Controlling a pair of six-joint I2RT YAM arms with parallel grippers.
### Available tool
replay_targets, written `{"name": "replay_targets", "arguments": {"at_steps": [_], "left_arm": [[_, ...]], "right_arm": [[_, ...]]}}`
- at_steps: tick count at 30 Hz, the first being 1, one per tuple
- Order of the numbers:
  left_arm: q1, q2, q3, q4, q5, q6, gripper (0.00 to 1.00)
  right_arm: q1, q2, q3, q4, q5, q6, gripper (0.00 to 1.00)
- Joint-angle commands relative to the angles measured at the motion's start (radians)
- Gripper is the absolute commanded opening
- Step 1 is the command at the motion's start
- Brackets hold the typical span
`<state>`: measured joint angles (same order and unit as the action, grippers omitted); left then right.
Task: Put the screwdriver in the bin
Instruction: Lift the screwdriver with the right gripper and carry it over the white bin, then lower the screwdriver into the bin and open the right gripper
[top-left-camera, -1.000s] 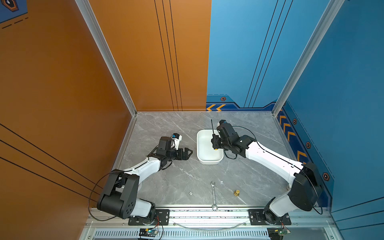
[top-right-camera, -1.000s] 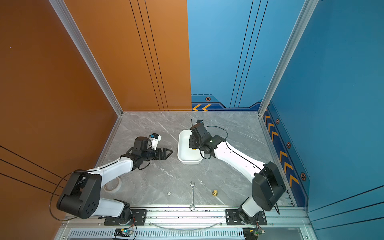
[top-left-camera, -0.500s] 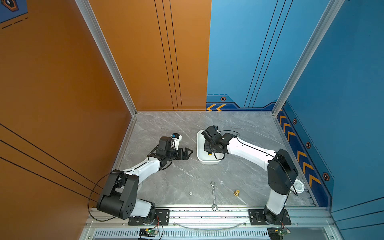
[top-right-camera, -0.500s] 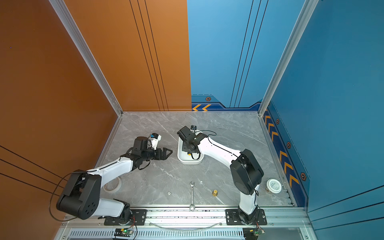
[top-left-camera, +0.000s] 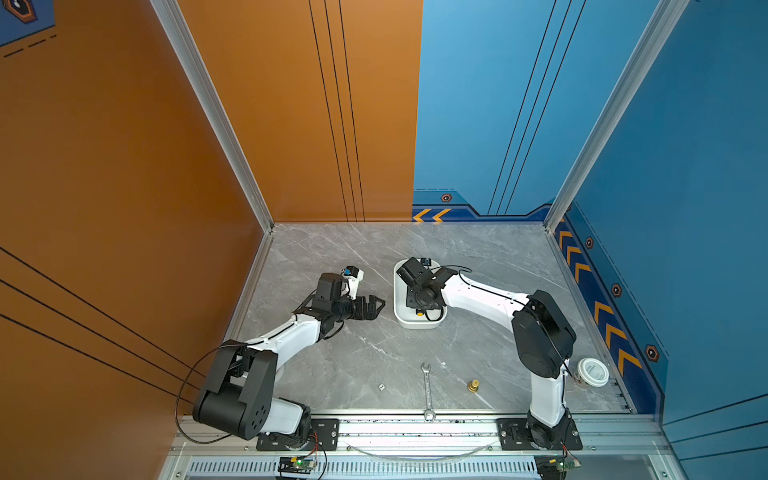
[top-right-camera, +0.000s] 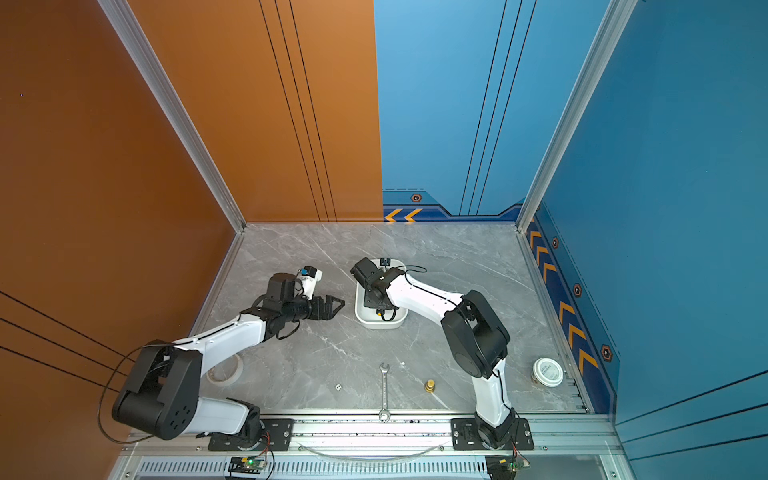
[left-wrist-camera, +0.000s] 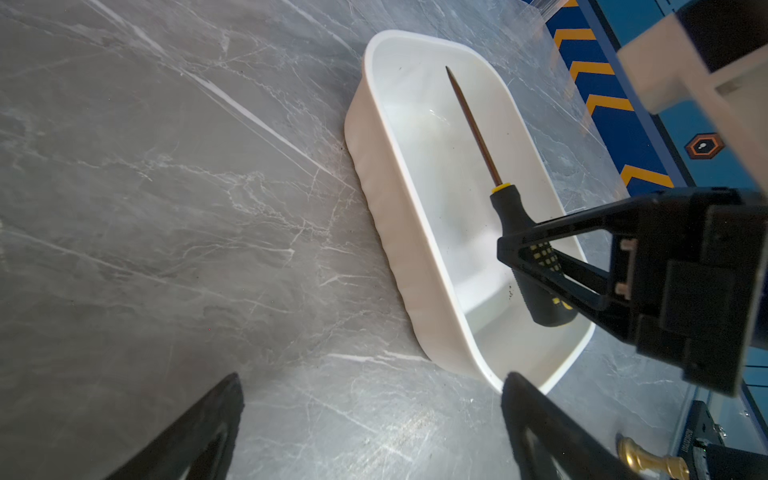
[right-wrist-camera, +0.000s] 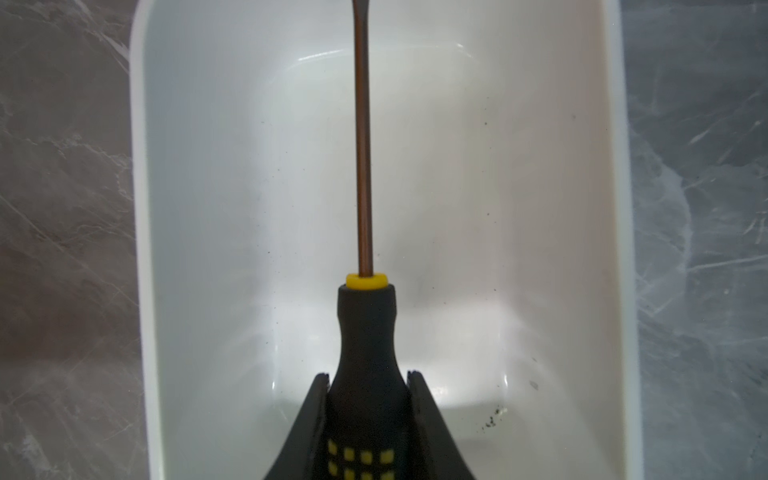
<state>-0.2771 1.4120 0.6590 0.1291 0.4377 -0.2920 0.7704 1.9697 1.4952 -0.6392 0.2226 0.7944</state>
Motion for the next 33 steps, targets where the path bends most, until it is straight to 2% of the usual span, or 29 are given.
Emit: {"name": "replay_targets", "arguments": {"at_steps": [1,17,24,33], "left_arm": [[0.0,-0.015,0.003,-0.025,-0.013,0.021,0.98],[0.002,0.0,0.01,-0.025,-0.014,0.022,0.98],[0.002,0.011,0.011,-0.025,-0.014,0.022,0.98],[0.002,0.008,0.01,-0.028,-0.017,0.022,0.98]], "right_arm": [[-0.01,0.028,0.036,-0.03,0.042,0.014,0.0],[-0.029,0.135,0.076,-0.028,0.021,-0.003,0.01],[-0.033,0.156,0.08,-0.028,0.01,-0.012,0.09],[-0.037,0.161,0.085,-0.029,0.006,-0.022,0.32]]}}
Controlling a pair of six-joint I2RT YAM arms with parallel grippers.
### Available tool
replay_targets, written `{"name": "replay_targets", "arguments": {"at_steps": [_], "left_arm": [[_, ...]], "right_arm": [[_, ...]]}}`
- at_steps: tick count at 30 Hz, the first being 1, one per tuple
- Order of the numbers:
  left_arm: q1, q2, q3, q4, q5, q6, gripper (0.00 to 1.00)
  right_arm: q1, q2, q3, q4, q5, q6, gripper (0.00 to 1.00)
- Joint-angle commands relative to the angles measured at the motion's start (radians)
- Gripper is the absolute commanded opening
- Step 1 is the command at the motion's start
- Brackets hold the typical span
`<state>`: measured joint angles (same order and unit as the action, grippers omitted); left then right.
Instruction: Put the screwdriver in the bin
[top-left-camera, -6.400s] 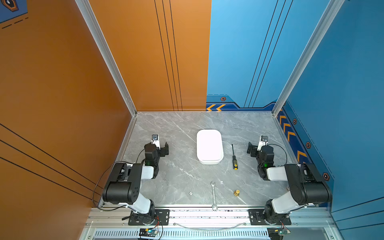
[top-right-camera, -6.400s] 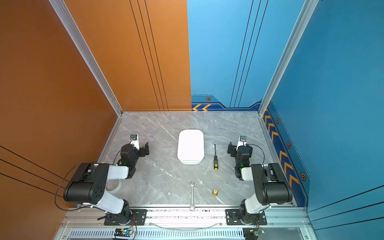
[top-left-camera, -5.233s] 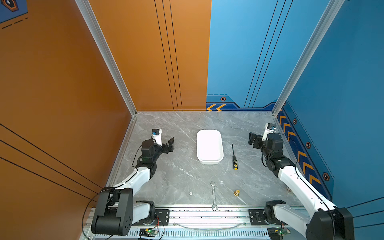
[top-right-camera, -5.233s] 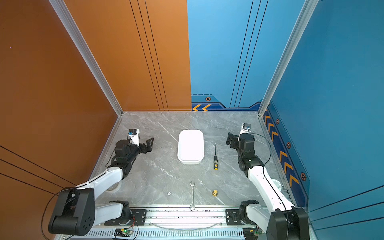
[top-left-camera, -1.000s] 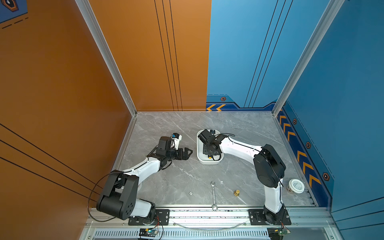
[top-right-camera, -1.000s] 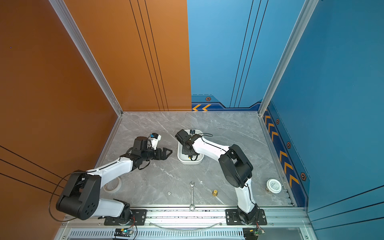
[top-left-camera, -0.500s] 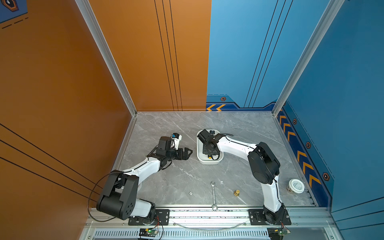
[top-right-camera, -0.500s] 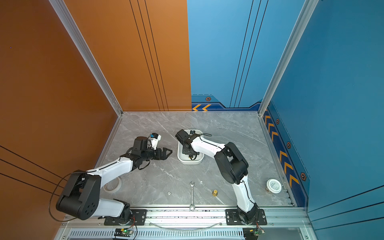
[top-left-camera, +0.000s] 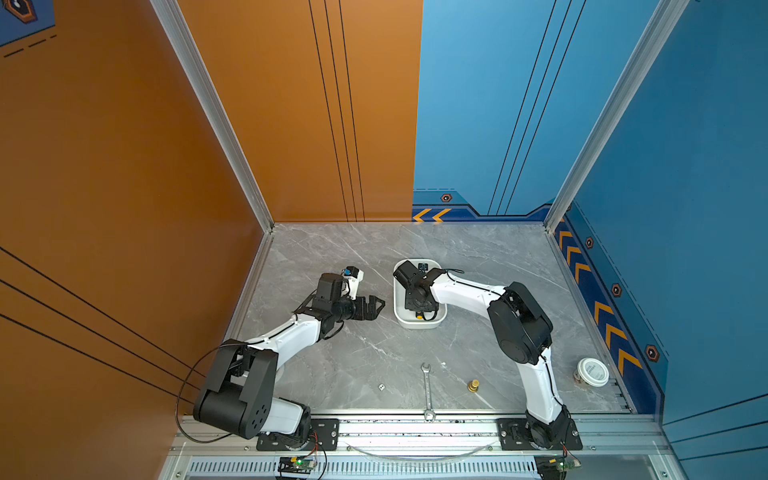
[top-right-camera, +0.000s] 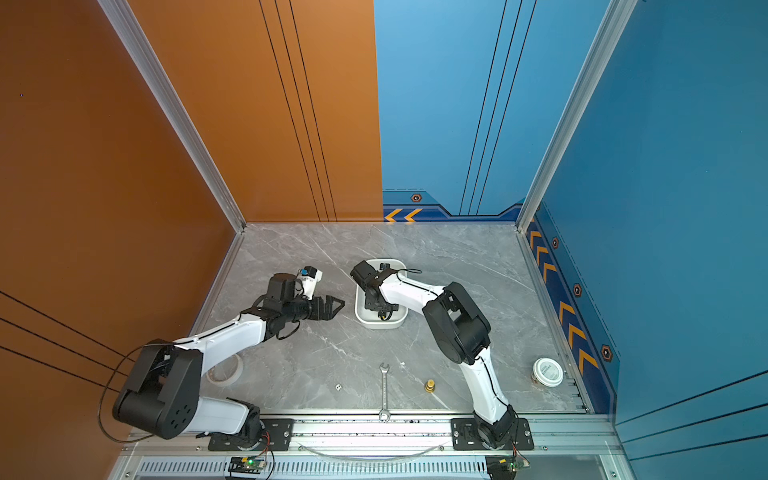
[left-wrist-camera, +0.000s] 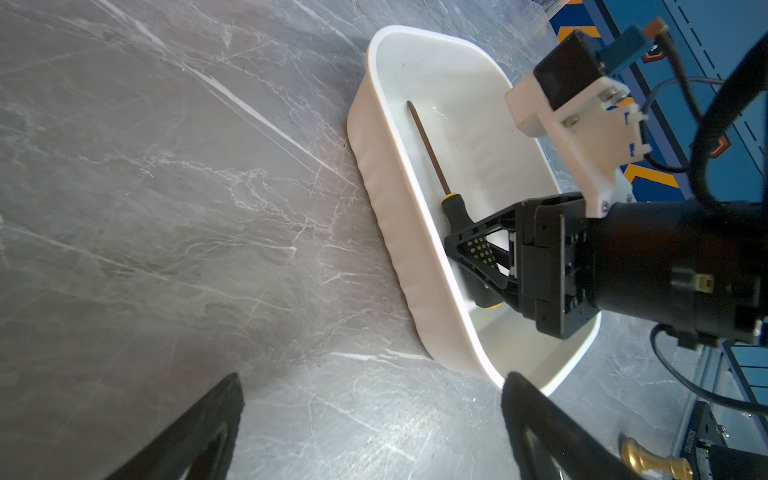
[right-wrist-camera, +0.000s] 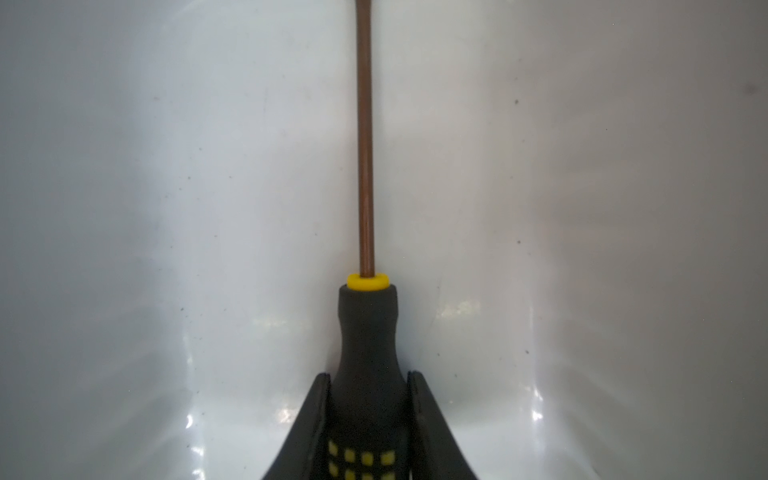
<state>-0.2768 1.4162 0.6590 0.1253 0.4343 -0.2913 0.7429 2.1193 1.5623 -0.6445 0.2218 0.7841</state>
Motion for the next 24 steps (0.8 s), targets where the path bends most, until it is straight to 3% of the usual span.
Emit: {"name": "replay_targets", "arguments": {"at_steps": [1,11,16,24], "left_arm": [[0.002,0.003,0.01,-0.026,-0.015,0.023,0.98],[0.005,-0.01,0.016,-0.051,-0.028,0.037,0.98],[0.009,-0.033,0.027,-0.082,-0.039,0.05,0.98],[0.02,-0.103,0.047,-0.149,-0.113,0.125,0.98]], "right_arm": [[-0.01,0.01,0.017,-0.024,0.007,-0.014,0.35],[-0.012,-0.038,0.018,-0.029,-0.008,-0.053,0.5],[-0.011,-0.169,0.017,-0.068,-0.024,-0.099,0.57],[-0.029,-0.431,-0.097,-0.081,-0.022,-0.332,0.65]]}}
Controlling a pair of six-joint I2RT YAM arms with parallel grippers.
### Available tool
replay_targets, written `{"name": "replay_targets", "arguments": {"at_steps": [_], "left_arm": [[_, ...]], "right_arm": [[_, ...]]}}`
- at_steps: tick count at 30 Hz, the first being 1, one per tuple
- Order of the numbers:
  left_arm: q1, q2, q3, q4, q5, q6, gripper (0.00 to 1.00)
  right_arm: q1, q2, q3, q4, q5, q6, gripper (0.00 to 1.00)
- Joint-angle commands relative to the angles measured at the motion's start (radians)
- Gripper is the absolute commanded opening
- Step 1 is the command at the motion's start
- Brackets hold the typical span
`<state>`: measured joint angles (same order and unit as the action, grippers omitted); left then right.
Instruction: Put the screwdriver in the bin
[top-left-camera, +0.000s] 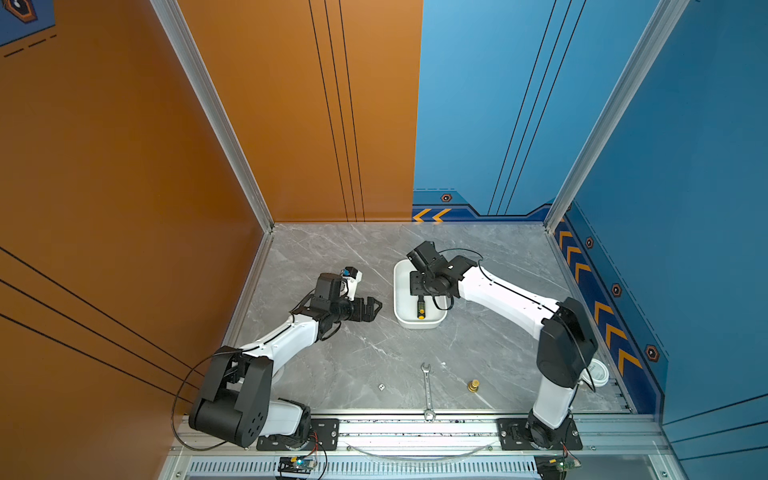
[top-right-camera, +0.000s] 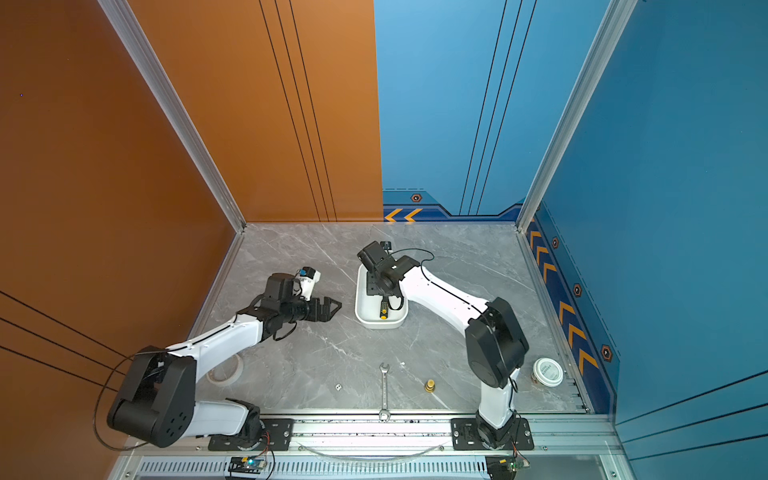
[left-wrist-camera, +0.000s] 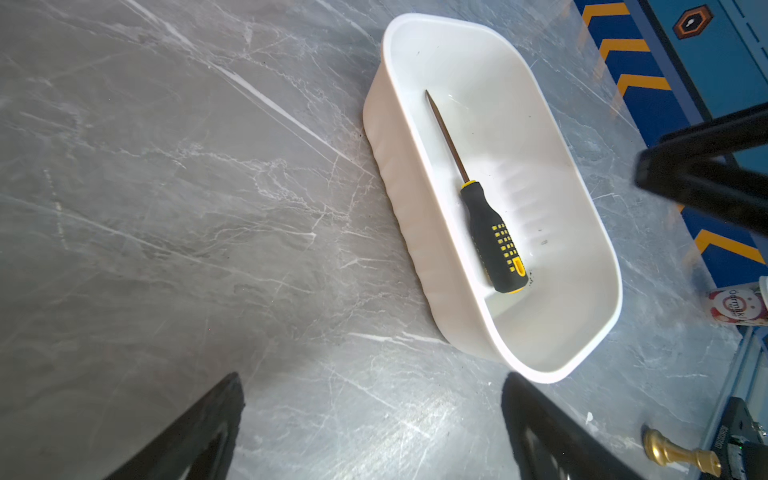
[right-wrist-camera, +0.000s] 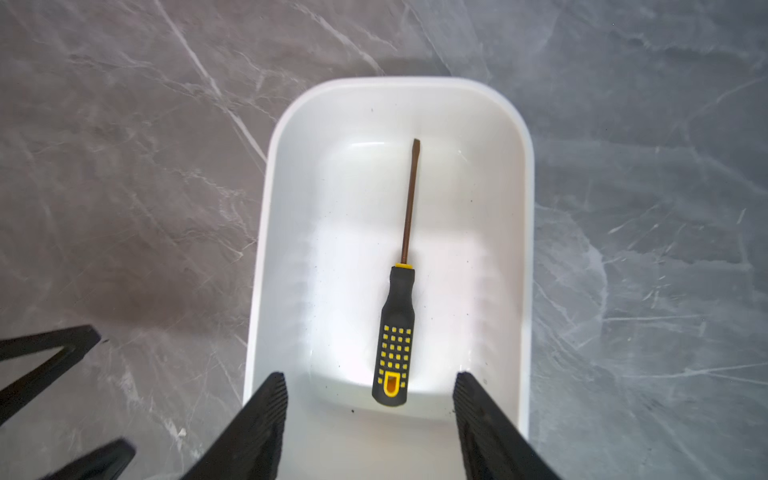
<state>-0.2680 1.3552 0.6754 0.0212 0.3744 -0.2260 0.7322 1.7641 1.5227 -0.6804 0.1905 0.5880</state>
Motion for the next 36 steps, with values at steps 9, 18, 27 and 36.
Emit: {"name": "replay_targets", "arguments": {"at_steps": [9,18,27,36], "left_arm": [[0.036,-0.129,0.006,-0.043,-0.223,0.163,0.98],[0.108,-0.207,-0.116,0.125,-0.376,0.243,0.98],[0.204,-0.183,-0.274,0.467,-0.294,0.266,0.98],[0.232,-0.115,-0.33,0.623,-0.296,0.284,0.98]], "right_arm": [[-0.21,-0.424,-0.388,0.067,0.147,-0.298,0.66],[-0.439,-0.776,-0.855,0.508,0.117,-0.47,0.72],[-0.536,-0.772,-1.183,1.04,0.122,-0.578,0.87],[-0.643,-0.565,-1.281,1.441,0.032,-0.531,0.88]]}}
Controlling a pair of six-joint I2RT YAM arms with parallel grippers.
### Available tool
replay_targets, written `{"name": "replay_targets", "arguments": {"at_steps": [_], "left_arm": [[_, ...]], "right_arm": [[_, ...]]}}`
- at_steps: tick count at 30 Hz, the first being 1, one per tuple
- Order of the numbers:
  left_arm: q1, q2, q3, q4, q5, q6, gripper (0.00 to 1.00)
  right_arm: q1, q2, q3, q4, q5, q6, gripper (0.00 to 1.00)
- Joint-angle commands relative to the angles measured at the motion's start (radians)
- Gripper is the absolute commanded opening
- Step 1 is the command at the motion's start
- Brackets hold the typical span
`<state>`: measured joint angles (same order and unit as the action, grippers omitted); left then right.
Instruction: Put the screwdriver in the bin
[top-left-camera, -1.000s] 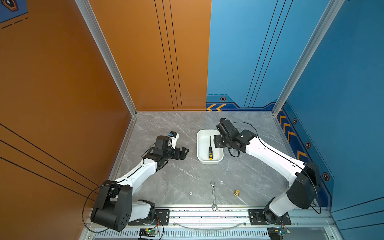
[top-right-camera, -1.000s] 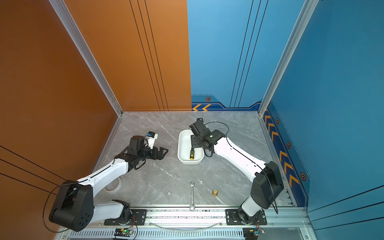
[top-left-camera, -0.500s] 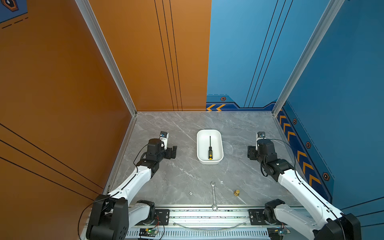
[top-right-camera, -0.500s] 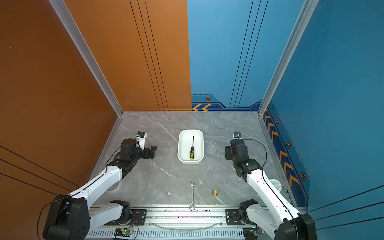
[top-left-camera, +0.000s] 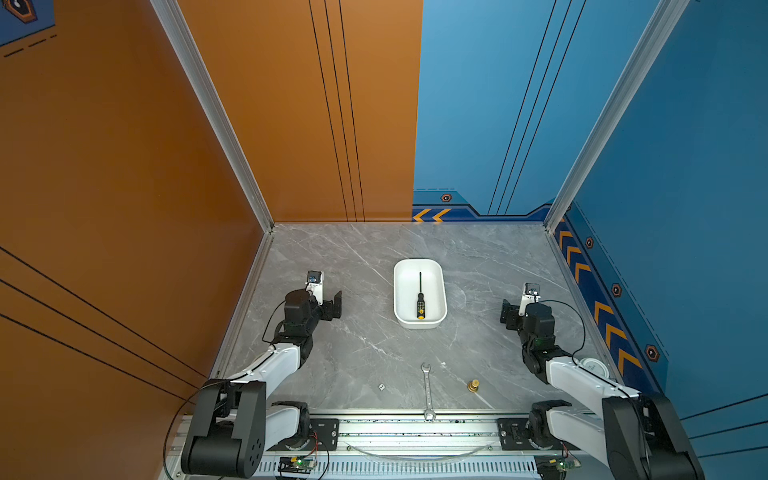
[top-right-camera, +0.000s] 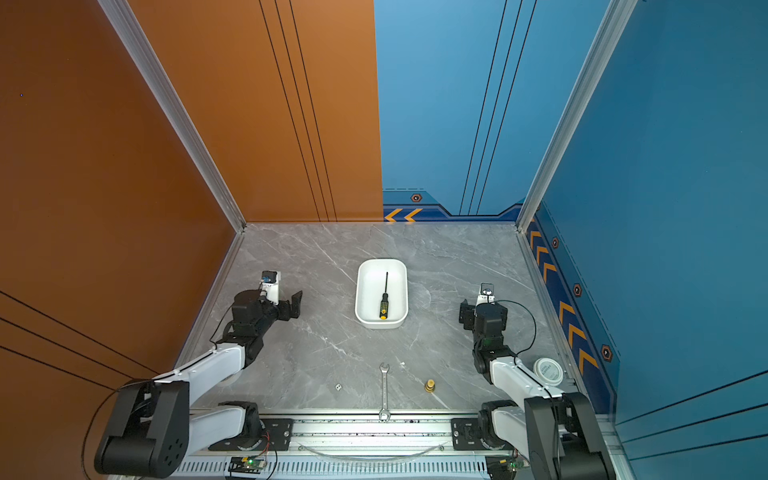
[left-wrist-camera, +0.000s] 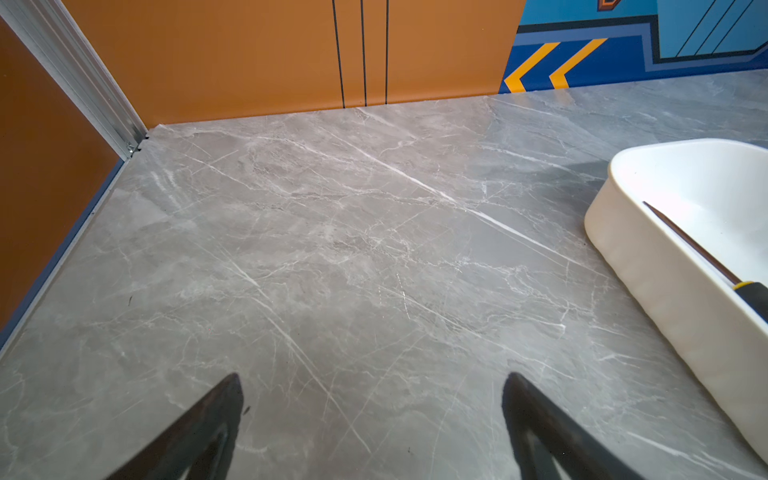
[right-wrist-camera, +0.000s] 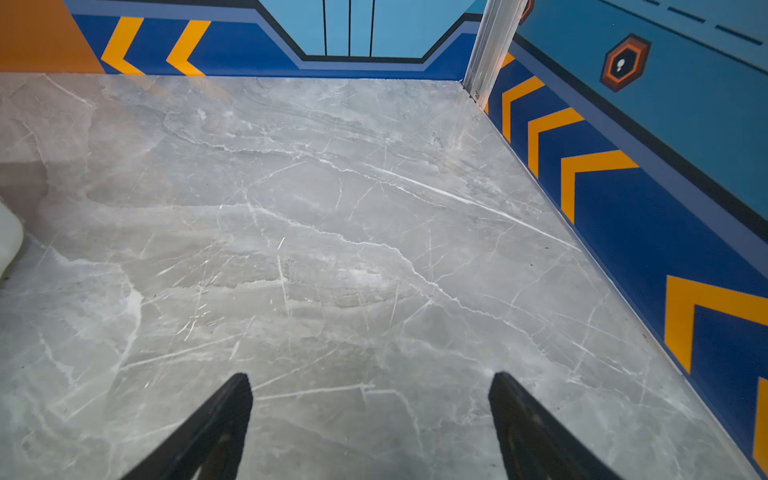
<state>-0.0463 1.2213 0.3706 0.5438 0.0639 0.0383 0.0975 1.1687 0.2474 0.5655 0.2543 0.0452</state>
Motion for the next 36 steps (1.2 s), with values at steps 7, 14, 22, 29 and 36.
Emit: {"name": "replay_targets", "arguments": {"at_steps": [7,14,22,29,36], "left_arm": [[0.025,0.117,-0.045,0.245,0.032,0.003,0.98],[0.04,0.217,-0.036,0.343,0.039,0.022,0.98],[0.048,0.34,-0.031,0.455,0.037,0.014,0.98],[0.071,0.343,0.002,0.394,0.022,-0.019,0.98],[0.076,0.345,0.002,0.397,0.018,-0.025,0.98]], "right_arm": [[-0.025,0.14,0.014,0.32,-0.055,0.015,0.88],[-0.038,0.279,0.015,0.462,-0.057,0.005,0.88],[-0.042,0.382,0.001,0.59,-0.04,0.014,0.88],[-0.066,0.378,0.104,0.384,-0.068,0.039,0.89],[-0.073,0.376,0.118,0.356,-0.094,0.036,0.93]]}}
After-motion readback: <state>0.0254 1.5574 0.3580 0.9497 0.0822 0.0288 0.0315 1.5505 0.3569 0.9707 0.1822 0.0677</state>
